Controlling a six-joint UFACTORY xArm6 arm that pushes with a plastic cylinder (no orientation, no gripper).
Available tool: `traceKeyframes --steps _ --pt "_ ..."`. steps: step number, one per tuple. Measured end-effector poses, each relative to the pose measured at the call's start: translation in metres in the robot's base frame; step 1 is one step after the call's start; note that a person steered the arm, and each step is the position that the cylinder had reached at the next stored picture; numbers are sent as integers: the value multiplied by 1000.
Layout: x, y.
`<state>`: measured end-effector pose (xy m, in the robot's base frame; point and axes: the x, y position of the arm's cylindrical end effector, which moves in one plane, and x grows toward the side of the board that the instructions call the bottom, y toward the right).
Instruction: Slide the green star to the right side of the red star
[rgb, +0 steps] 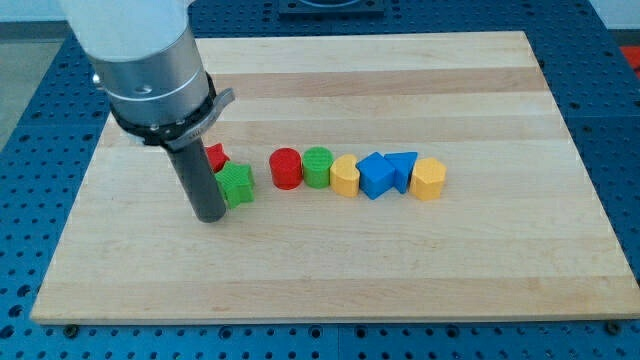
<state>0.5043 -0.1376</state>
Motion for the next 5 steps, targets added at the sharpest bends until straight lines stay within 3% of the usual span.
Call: traceKeyframes --steps 5 --pt "-19 12"
